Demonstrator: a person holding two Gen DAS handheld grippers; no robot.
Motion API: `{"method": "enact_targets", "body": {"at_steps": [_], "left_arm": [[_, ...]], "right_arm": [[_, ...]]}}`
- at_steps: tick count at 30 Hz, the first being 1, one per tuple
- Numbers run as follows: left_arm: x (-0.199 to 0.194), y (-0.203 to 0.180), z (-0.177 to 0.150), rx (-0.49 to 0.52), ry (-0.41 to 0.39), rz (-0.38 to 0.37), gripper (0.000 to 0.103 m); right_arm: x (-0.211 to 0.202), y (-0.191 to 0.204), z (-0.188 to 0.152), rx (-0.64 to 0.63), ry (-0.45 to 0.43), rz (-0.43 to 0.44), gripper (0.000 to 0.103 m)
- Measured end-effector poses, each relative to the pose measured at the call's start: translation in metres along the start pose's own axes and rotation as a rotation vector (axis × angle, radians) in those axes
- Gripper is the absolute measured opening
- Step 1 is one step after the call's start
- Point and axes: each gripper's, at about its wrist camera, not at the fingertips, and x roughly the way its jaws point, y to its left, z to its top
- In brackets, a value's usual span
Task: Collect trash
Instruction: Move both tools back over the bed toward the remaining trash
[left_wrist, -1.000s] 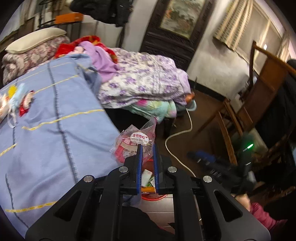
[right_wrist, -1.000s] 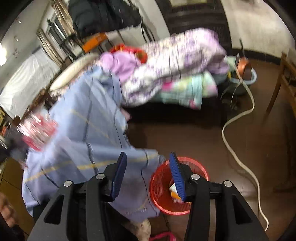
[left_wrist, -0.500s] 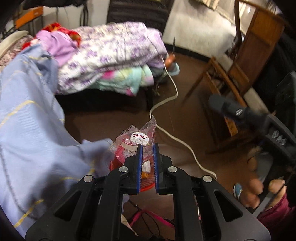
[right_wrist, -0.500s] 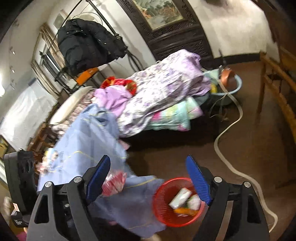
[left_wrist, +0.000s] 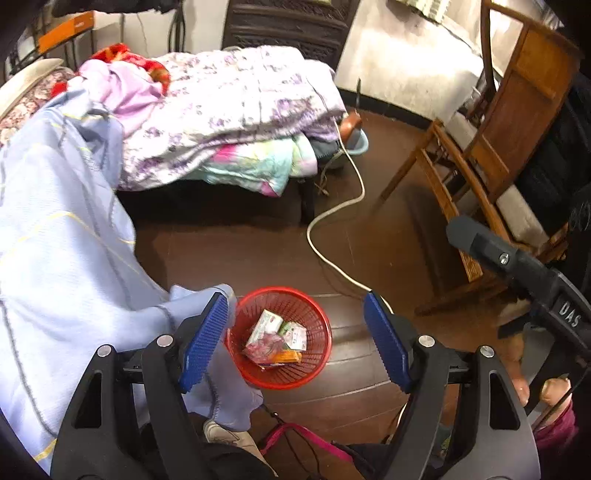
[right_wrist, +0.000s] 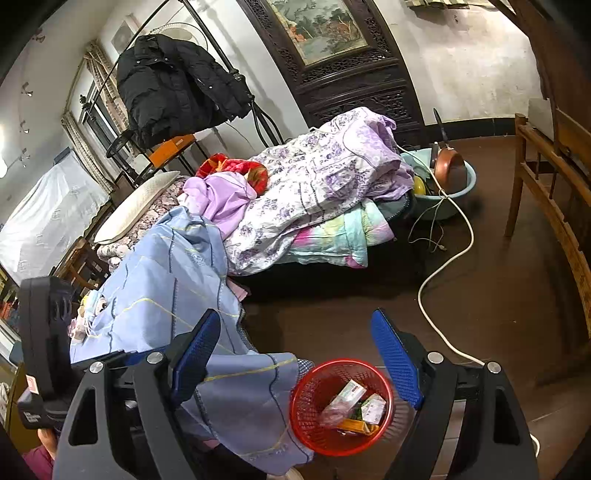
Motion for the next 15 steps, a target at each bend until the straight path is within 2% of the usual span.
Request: {"method": "enact_targets", "body": {"at_steps": [6, 8, 15], "left_arm": [[-0.037, 0.015, -0.003, -0.026, -0.075, 0.048, 0.076], [-0.050, 0.021, -0.005, -0.042, -0.101, 0.060, 0.078], [-0.089, 0.048, -0.023, -0.101, -0.171, 0.100, 0.080]], "right_arm": [[-0.011, 0.023, 0.001, -0.034, -0.009, 0.020, 0.082], [-0.015, 0.031, 0.001, -0.038, -0.010, 0.026, 0.085], [-0.024, 0.063, -0.002, -0.078, 0.000, 0.018, 0.088]]}}
